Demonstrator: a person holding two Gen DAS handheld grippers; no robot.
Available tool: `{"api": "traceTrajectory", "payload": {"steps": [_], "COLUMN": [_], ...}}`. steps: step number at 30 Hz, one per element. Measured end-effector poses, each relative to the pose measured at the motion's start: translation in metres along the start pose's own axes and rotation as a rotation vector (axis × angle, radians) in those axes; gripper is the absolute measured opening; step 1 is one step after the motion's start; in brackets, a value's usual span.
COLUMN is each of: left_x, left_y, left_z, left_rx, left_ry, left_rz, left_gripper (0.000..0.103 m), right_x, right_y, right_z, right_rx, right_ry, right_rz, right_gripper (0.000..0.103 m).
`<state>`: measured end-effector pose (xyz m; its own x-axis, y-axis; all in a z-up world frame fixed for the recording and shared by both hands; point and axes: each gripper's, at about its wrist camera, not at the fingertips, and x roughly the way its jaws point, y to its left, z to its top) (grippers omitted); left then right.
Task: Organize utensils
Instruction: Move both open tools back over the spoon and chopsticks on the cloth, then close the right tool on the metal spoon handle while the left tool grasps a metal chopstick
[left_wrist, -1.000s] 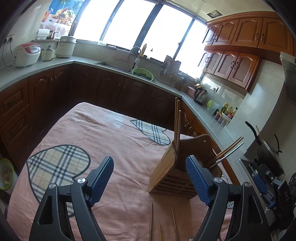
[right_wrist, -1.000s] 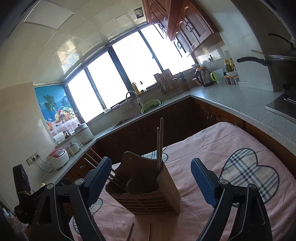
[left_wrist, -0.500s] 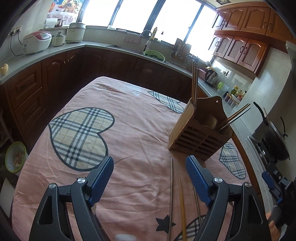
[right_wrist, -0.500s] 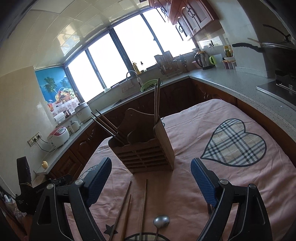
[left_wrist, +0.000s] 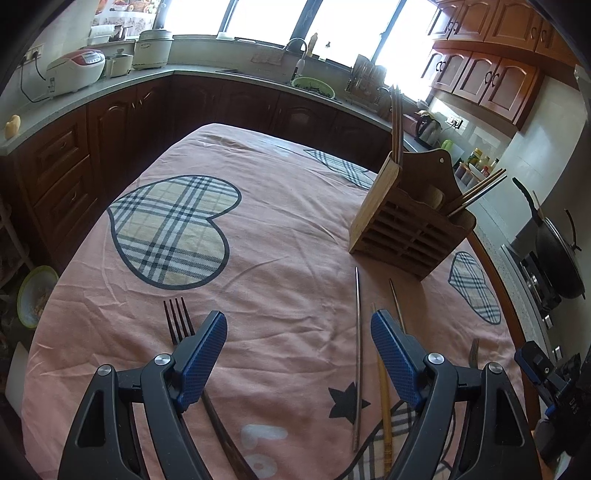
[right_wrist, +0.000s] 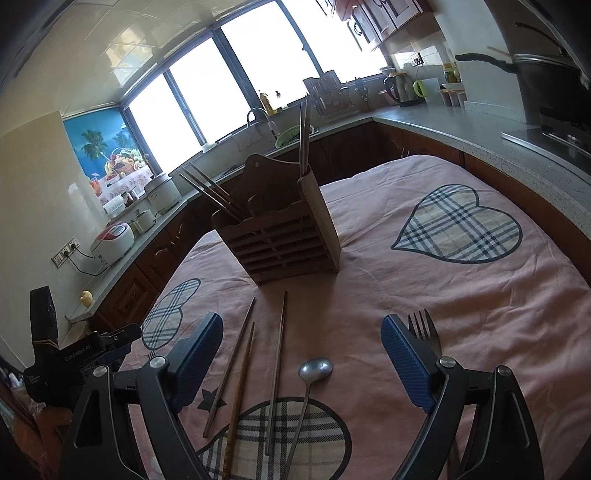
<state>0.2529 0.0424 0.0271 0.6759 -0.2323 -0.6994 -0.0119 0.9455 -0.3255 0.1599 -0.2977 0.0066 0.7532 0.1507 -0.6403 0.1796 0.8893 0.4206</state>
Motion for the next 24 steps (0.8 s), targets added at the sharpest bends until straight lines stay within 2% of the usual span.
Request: {"api": "traceTrajectory", "payload": {"steps": [8, 11, 13, 20, 22, 24], "left_x": [0.011, 0.016, 0.021, 0.041, 0.050, 0.060], "left_y": [-0.001, -0.003, -0.004, -0.017, -0.020, -0.025], "left_z": [-0.005, -0.005, -0.003, 0.006, 0.011, 0.015], "left_rx": [0.014, 0.019, 0.025, 0.078, 0.091, 0.108], "left_ry": [0.039, 0.053, 0.063, 0.089, 0.093, 0.098], "left_rz": [0.014, 0.019, 0.020, 0.024, 0.028, 0.031], "left_gripper": [0.080, 0.080, 0.080, 0.080, 0.080, 0.080], "right_x": [0.013, 0.023, 0.034, 0.062, 0.068, 0.074], "right_y": [0.009, 0.013, 0.013, 0.017, 0.016, 0.015], "right_z": [-0.016, -0.024, -0.031, -0.047, -0.050, -0.051], "right_rx": [-0.047, -0.074, -0.074, -0.110, -0.112, -0.112], "right_ry": [0.084, 0.146, 0.199, 0.310, 0.330, 0.346], "right_rz": [-0.013, -0.027, -0.029, -0.057, -0.063, -0.070], "right_gripper": [0.087, 0.069, 0.052, 0.039, 0.029, 0.025]}}
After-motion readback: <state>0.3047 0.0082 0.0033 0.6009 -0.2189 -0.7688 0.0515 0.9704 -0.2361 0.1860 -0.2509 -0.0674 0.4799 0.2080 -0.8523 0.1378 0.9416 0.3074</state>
